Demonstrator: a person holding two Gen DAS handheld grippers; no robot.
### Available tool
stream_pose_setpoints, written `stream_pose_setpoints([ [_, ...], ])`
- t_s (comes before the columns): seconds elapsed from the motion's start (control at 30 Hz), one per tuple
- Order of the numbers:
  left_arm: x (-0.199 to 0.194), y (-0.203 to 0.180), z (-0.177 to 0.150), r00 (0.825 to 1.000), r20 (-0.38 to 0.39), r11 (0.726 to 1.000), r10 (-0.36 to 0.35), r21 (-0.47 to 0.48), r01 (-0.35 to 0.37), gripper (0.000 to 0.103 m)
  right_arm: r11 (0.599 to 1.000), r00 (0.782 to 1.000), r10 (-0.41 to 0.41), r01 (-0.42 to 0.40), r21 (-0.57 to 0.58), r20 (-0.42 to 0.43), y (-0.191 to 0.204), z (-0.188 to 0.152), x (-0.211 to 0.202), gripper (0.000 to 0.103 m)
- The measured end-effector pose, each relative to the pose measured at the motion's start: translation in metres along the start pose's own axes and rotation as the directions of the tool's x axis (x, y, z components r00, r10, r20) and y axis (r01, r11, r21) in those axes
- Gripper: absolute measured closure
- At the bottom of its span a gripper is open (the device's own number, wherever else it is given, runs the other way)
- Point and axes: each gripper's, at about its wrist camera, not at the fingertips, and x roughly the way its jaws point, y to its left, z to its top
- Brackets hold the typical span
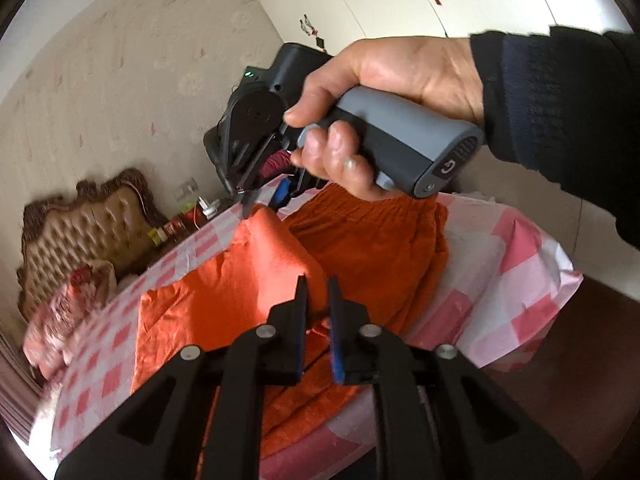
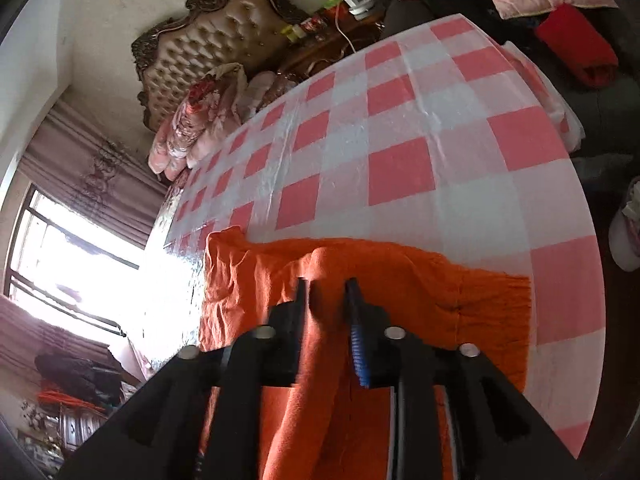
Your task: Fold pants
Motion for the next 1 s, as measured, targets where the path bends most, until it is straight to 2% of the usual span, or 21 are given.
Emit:
stream_pose_setpoints([
  [0.03, -0.001, -0.006, -0.001, 1.0, 0.0, 1.0, 0.01, 0.014, -0.01, 0.083, 1.0, 1.0, -0.019, 0.019, -0.018, 0.005, 0.001, -0.003, 0.0, 0.046],
  [0.07, -0.001, -0.01, -0.004, 1.0, 0.004, 0.999, 0.021, 0.027, -0.021, 0.077, 0.999, 1.0, -0.026, 0.026, -0.031, 0.007, 0.001, -0.006, -0.002, 0.045],
  [0.13, -0.002, -0.018, -0.008, 0.999, 0.015, 0.997, 0.049, 0.063, -0.05, 0.077, 0.997, 0.999, -0.042, 0.042, -0.062, 0.003, 0.004, -0.012, 0.001, 0.046],
  [0.2, -0.003, -0.027, -0.013, 0.996, 0.034, 0.991, 0.085, 0.104, -0.089, 0.077, 0.995, 0.998, -0.059, 0.058, -0.08, -0.007, 0.004, -0.018, 0.001, 0.063],
  [0.27, -0.004, -0.034, -0.016, 0.994, 0.036, 0.986, 0.1, 0.133, -0.104, 0.077, 0.991, 0.995, -0.096, 0.095, -0.09, -0.007, 0.004, -0.022, 0.002, 0.068],
  [0.3, -0.006, -0.035, -0.017, 0.993, 0.035, 0.984, 0.112, 0.135, -0.116, 0.077, 0.988, 0.993, -0.114, 0.113, -0.105, -0.005, 0.005, -0.023, 0.003, 0.076],
  [0.33, -0.008, -0.035, -0.017, 0.991, 0.04, 0.981, 0.128, 0.139, -0.132, 0.077, 0.986, 0.992, -0.123, 0.122, -0.11, -0.001, 0.005, -0.024, 0.002, 0.079],
  [0.4, -0.008, -0.038, -0.018, 0.985, 0.056, 0.973, 0.16, 0.161, -0.167, 0.074, 0.989, 0.994, -0.107, 0.106, -0.104, 0.0, 0.002, -0.024, -0.001, 0.087],
  [0.43, -0.005, -0.04, -0.018, 0.983, 0.057, 0.968, 0.174, 0.173, -0.181, 0.07, 0.989, 0.995, -0.101, 0.1, -0.105, -0.001, 0.002, -0.023, -0.002, 0.088],
  [0.5, -0.001, -0.043, -0.017, 0.986, 0.033, 0.969, 0.165, 0.183, -0.169, 0.078, 0.989, 0.995, -0.101, 0.099, -0.108, -0.009, 0.004, -0.022, -0.002, 0.092],
  [0.53, -0.001, -0.041, -0.017, 0.986, 0.031, 0.969, 0.163, 0.183, -0.166, 0.094, 0.988, 0.995, -0.102, 0.1, -0.114, -0.009, 0.006, -0.021, -0.004, 0.093],
  [0.67, -0.01, -0.032, -0.003, 0.973, 0.091, 0.957, 0.212, 0.182, -0.226, 0.095, 0.988, 0.997, -0.08, 0.08, -0.13, 0.003, 0.022, -0.015, -0.019, 0.095],
  [0.73, -0.018, -0.026, 0.011, 0.959, 0.14, 0.947, 0.248, 0.175, -0.27, 0.095, 0.989, 0.998, -0.053, 0.056, -0.137, 0.023, 0.029, -0.01, -0.034, 0.095],
  [0.87, -0.017, -0.026, 0.031, 0.954, 0.169, 0.941, 0.248, 0.191, -0.278, 0.095, 0.989, 0.997, -0.061, 0.066, -0.132, 0.047, 0.028, -0.003, -0.052, 0.095],
  [1.0, -0.008, -0.046, 0.036, 0.956, 0.186, 0.937, 0.227, 0.224, -0.267, 0.095, 0.991, 0.996, -0.067, 0.073, -0.113, 0.052, 0.011, -0.003, -0.064, 0.095],
])
